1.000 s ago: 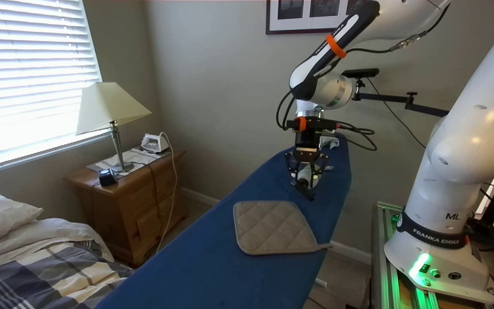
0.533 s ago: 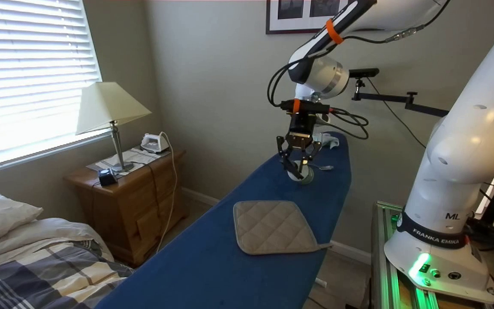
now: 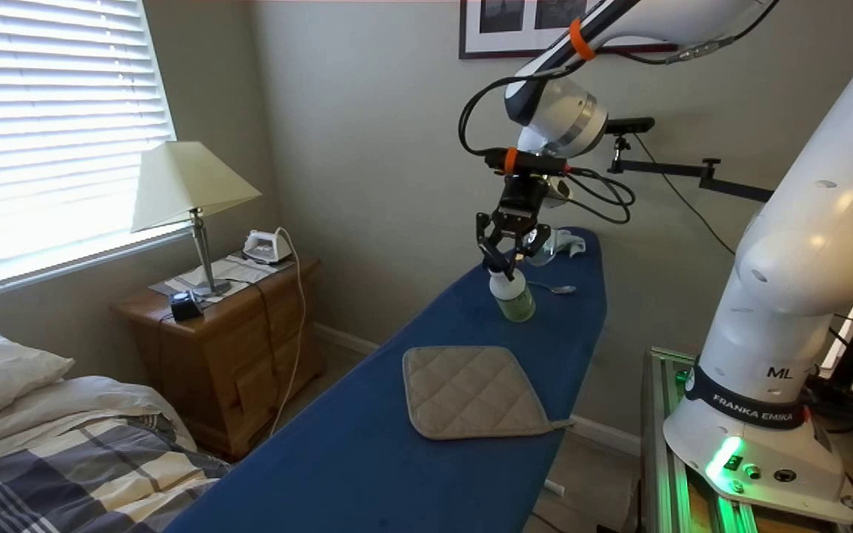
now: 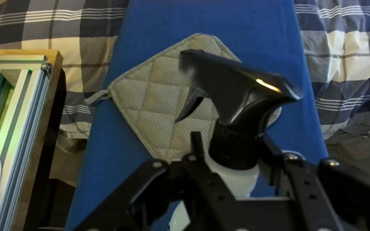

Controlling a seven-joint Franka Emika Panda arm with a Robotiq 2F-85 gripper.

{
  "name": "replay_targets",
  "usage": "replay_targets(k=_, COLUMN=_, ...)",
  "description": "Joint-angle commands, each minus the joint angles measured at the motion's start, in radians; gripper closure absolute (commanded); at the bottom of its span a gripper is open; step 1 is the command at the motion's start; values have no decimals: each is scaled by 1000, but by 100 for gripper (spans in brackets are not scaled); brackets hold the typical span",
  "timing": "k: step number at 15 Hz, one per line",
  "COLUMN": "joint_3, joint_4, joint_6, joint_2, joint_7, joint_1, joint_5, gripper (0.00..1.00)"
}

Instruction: Put the spray bottle upright

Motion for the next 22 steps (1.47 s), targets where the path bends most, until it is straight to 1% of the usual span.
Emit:
replay_targets(k=1, joint_3=-28, joint_4=28, joint_6=-95, joint_2=-13, joint_7=39, joint_1=-36, joint_5=57, gripper=81)
replay_targets(k=3, joint_3=-43, joint_4=39, joint_6=-128, joint_2=-14, joint_7=49, joint_1=-52, joint_5=77, gripper=81)
replay_targets(k=5, joint_3=-51, joint_4=41, joint_6=-141, joint_2=-24, joint_7=44, joint_1=-67, joint_5=73, gripper=81)
replay_targets(k=9, joint_3=-56, joint_4=47, joint_6=-139, joint_2=-40, joint_7=36, joint_1=-89, joint_5=54, gripper=81)
replay_targets(k=10, joint_3=-54, joint_4=48, joint_6=-138, joint_2=-43, joint_7=33, joint_1=-93, joint_5=42, gripper=31)
replay_targets(k=11, joint_3=-52, joint_4=47, joint_6=-133, joint_2=-47, joint_7=35, joint_1=-94, joint_5=42, gripper=30)
replay_targets(k=12, joint_3=-49, joint_4=46, joint_6=-122, joint_2=-49, joint_7=33, joint_1=-96, joint_5=38, gripper=25)
replay_targets(k=15, joint_3=-40, joint_4=50, joint_6=-110, joint_2=-51, joint_7=42, joint_1=-95, joint_5=18, gripper=3)
replay_targets(k=16, joint_3=-34, joint_4=51, joint_6=-91, joint_2=-49, joint_7=44, joint_1=-95, joint_5=4, gripper=0)
replay_targets(k=19, joint_3=-22, joint_4=57, joint_6=-50, joint_2=-49, joint_7=60, joint_1=-94, joint_5=-29, gripper=0)
replay_targets(k=22, joint_3=-5, joint_4=68, joint_6=-5, joint_2=-53, joint_7=81, joint_1=-90, joint_5=-90, gripper=0)
